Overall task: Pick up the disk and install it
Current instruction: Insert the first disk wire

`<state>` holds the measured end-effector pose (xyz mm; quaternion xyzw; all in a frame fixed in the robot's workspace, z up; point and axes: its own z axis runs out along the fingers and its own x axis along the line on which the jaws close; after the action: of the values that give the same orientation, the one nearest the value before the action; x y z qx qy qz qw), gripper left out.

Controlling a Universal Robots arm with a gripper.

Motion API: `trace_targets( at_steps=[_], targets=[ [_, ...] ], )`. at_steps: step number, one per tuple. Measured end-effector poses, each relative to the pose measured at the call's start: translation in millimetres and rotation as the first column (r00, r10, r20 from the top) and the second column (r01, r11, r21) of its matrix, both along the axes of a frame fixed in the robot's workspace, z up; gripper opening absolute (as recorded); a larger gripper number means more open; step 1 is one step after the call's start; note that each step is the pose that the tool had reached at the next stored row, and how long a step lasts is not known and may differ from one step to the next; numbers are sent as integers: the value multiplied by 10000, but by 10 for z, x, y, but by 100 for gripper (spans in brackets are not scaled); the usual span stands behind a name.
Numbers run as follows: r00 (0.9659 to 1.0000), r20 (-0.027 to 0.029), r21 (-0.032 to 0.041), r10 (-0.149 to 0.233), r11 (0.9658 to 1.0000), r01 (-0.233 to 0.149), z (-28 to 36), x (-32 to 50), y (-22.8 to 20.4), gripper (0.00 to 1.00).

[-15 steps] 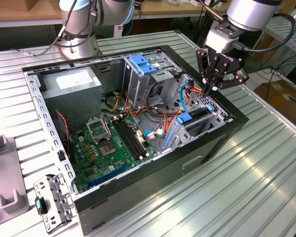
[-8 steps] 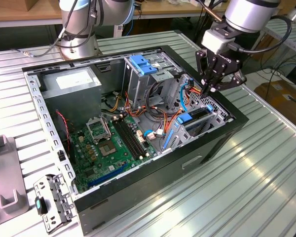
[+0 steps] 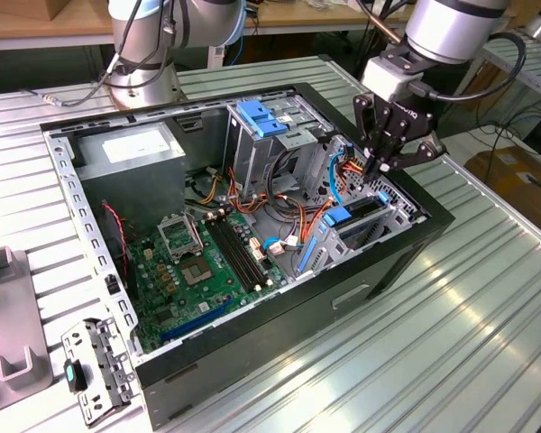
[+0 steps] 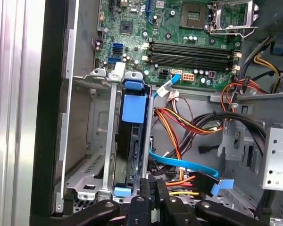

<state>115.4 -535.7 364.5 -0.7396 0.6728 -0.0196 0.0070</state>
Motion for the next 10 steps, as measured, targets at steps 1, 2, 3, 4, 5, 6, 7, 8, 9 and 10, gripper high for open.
trace_targets(
  at_steps=[1, 2, 3, 4, 5, 6, 7, 8, 9, 10],
  targets=[
    [10000, 0, -3, 0, 10000, 0, -8, -15, -12, 17],
    [10000, 0, -1, 0, 10000, 0, -17, -20, -25, 17],
    [10000, 0, 0, 0, 10000, 0, -30, -26, -49, 17],
    [10000, 0, 0, 0, 10000, 0, -40, -31, -65, 17],
    [10000, 1, 4, 0, 10000, 0, -58, -40, -79, 17],
    [10000, 5, 1, -18, 10000, 18, -74, -43, -82, 17],
    [10000, 6, 1, -45, 10000, 45, -83, -43, -82, 17],
    [9999, 7, 2, -119, 9999, 119, -94, -43, -83, 17],
    [9995, 7, -1, -318, 9995, 318, -105, -44, -83, 17],
    [9986, 7, 0, -534, 9986, 534, -118, -44, -83, 17]
  ],
)
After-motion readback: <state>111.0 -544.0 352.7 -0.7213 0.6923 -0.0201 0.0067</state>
